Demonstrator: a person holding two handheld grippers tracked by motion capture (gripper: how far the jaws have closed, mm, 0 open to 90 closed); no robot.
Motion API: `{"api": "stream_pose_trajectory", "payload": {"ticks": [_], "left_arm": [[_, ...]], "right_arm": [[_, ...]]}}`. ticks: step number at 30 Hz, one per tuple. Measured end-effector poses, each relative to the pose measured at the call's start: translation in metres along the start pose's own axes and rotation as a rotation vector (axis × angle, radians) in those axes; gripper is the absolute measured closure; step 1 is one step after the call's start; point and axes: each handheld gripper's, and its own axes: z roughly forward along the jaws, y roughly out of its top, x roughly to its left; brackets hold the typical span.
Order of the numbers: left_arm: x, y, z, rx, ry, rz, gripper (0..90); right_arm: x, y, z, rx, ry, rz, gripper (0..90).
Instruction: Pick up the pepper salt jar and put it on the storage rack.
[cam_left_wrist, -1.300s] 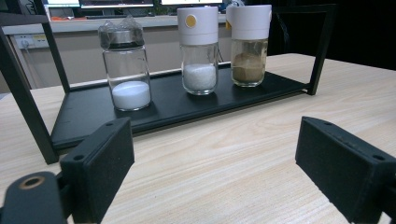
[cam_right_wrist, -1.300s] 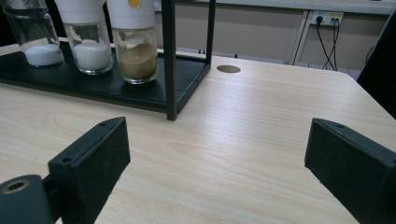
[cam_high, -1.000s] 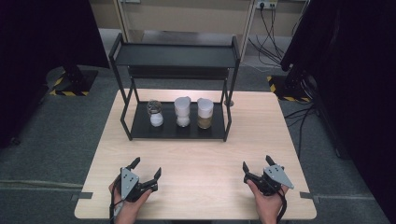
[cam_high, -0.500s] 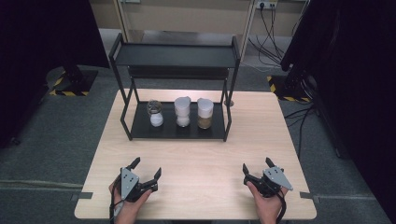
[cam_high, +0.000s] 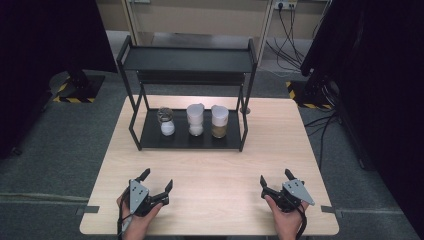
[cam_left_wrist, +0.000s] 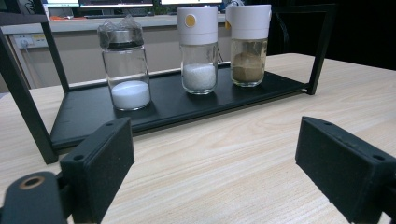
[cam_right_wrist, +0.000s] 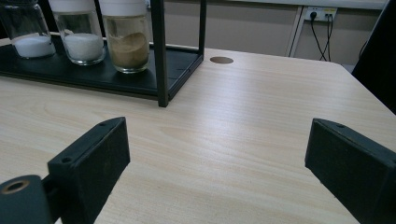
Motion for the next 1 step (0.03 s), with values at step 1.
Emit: {"api": "stream_pose_trajectory", "payload": {"ticks": [1], "left_arm": [[0.0000, 0.0000, -0.0001, -0.001, 0.000, -0.001, 11.2]], "right_arm": [[0.0000, 0.0000, 0.0000, 0.000, 0.000, 0.000, 6.6]]}}
